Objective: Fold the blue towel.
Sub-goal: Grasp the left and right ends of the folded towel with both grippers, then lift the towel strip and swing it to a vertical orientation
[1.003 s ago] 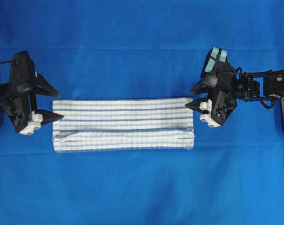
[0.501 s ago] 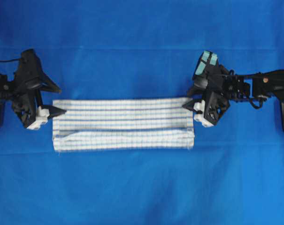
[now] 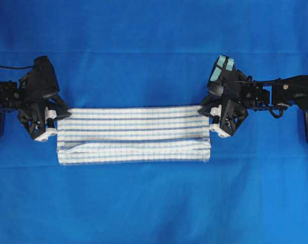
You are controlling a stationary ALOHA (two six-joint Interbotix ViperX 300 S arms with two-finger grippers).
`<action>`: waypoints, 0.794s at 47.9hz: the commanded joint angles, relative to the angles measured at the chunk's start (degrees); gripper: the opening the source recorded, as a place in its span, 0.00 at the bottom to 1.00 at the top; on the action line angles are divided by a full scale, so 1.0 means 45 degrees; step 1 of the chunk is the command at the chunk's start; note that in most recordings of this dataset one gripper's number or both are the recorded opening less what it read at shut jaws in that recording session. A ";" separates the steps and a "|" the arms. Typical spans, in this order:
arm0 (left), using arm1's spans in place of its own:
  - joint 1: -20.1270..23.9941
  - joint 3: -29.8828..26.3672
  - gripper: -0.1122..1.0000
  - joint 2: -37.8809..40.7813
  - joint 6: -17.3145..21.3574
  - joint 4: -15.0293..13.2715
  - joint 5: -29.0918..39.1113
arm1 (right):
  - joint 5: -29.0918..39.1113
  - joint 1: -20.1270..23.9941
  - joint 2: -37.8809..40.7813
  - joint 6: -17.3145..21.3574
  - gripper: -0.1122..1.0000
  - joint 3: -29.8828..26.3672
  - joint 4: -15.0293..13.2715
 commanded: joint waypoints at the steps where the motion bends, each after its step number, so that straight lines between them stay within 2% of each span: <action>1: 0.0039 -0.0137 0.16 0.0039 0.0020 0.0020 0.0391 | -0.0039 -0.0020 -0.0098 -0.0039 0.25 -0.0137 -0.0039; 4: 0.0039 -0.0195 0.12 0.0098 0.0020 0.0020 0.0625 | -0.0039 -0.0020 -0.0098 -0.0039 0.14 -0.0117 -0.0039; 23: 0.0039 -0.0449 0.12 -0.0527 0.0098 0.0020 0.1094 | 0.0000 -0.0020 -0.0547 -0.0020 0.14 -0.0293 -0.0020; 30: 0.0039 -0.0996 0.12 -0.1562 0.0078 0.0020 0.2148 | 0.0352 -0.0020 -0.1504 0.0000 0.14 -0.0410 -0.0020; 38: 0.0039 -0.1562 0.12 -0.3184 0.0059 0.0020 0.3516 | 0.1621 -0.0020 -0.3066 -0.0020 0.14 -0.0566 -0.0039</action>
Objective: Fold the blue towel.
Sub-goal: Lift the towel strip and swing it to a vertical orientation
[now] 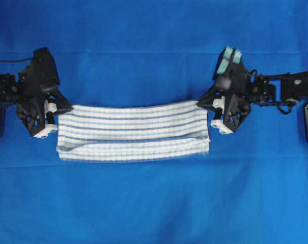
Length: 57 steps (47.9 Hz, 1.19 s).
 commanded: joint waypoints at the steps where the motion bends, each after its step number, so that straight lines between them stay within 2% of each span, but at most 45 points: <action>1: 0.0039 -0.0273 0.12 -0.0918 -0.0020 0.0020 0.0488 | 0.0605 -0.0020 -0.1016 0.0000 0.15 -0.0273 -0.0039; 11: -0.0137 -0.0332 0.12 -0.3105 -0.0078 0.0020 0.0801 | 0.1875 -0.0020 -0.2969 0.0000 0.14 -0.0293 -0.0195; 20: -0.0254 -0.0137 0.12 -0.4902 -0.0215 0.0000 0.1035 | 0.2422 -0.0020 -0.4531 0.0000 0.14 -0.0234 -0.0449; 27: -0.0273 -0.0117 0.12 -0.5625 -0.0215 0.0020 0.1270 | 0.2441 -0.0020 -0.5332 0.0000 0.14 -0.0176 -0.0723; 42: -0.0352 -0.0117 0.12 -0.5664 -0.0332 0.0000 0.1250 | 0.2305 -0.0234 -0.5449 0.0039 0.14 -0.0156 -0.0898; 48: -0.0898 -0.0059 0.12 -0.5352 -0.0684 -0.0020 0.1016 | 0.2129 -0.0977 -0.5020 0.0059 0.14 -0.0273 -0.0898; 57: -0.2109 -0.0039 0.12 -0.4180 -0.1367 0.0000 -0.0586 | 0.2129 -0.2344 -0.3926 0.0039 0.14 -0.0781 -0.1055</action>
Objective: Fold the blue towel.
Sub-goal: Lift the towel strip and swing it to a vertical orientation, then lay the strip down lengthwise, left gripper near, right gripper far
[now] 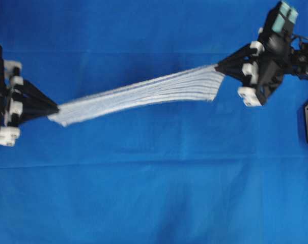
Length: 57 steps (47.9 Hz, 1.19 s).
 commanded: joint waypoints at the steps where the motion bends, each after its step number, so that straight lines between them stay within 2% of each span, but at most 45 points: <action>1: -0.0508 0.0000 0.12 0.0703 -0.0137 -0.0020 -0.0957 | -0.0117 -0.0723 0.0527 -0.0020 0.14 -0.0625 -0.0176; 12: -0.1660 -0.0664 0.12 0.3281 -0.0195 -0.0020 -0.3418 | -0.0254 -0.2148 0.2207 -0.0020 0.14 -0.1855 -0.1035; 20: -0.2305 -0.2031 0.12 0.5527 -0.0176 -0.0020 -0.4707 | -0.0391 -0.2734 0.3145 -0.0059 0.14 -0.2754 -0.1621; 33: -0.2813 -0.5273 0.12 0.8789 0.0020 -0.0020 -0.4824 | -0.0391 -0.3008 0.4375 -0.0078 0.14 -0.4082 -0.2441; 39: -0.2852 -0.6309 0.12 0.9707 0.0059 0.0000 -0.4824 | -0.0391 -0.3027 0.4922 -0.0078 0.14 -0.4648 -0.2715; 47: -0.2871 -0.7266 0.12 1.0469 0.0430 0.0020 -0.4805 | -0.0391 -0.3027 0.5332 -0.0078 0.14 -0.5137 -0.2891; 57: -0.2852 -0.7617 0.12 1.0684 0.0938 0.0000 -0.4687 | -0.0332 -0.3066 0.5332 -0.0078 0.14 -0.5117 -0.2891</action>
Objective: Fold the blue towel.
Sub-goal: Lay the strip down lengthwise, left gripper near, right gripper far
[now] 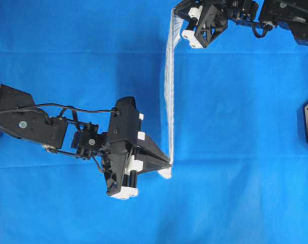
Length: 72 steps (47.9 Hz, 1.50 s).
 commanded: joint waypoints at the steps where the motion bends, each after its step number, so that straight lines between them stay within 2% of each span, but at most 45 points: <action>1: -0.0273 -0.0273 0.12 -0.0117 0.0117 0.0020 -0.0059 | -0.0039 -0.0273 -0.0273 -0.0020 0.14 -0.0234 -0.0059; 12: -0.0098 -0.1445 0.12 0.0898 0.0293 0.0020 -0.0098 | 0.0000 -0.0645 -0.1113 0.0059 0.14 0.0820 -0.0059; 24: -0.0059 -0.3770 0.12 0.2637 0.1504 0.0020 -0.0039 | 0.0137 -0.0957 -0.2578 0.0195 0.14 0.2441 -0.0039; 32: -0.0039 -0.4277 0.12 0.3145 0.1680 0.0000 0.0137 | 0.0156 -0.0996 -0.2793 0.0195 0.14 0.2793 -0.0059; 42: -0.0215 -0.3320 0.12 0.2734 0.1289 -0.0059 0.0352 | -0.0098 -0.0996 -0.1680 0.0176 0.14 0.2246 -0.0039; 58: -0.0801 -0.0547 0.12 0.1563 -0.1172 -0.0098 0.0273 | -0.0918 -0.0371 0.1270 -0.0020 0.14 0.0332 -0.0059; 66: -0.0996 0.0176 0.12 0.1270 -0.1895 -0.0098 0.0215 | -0.0918 0.0020 0.2012 -0.0156 0.14 -0.0469 -0.0078; 72: -0.1035 0.0391 0.12 0.1270 -0.2109 -0.0098 0.0078 | -0.0898 0.0195 0.2070 -0.0430 0.14 -0.0488 -0.0078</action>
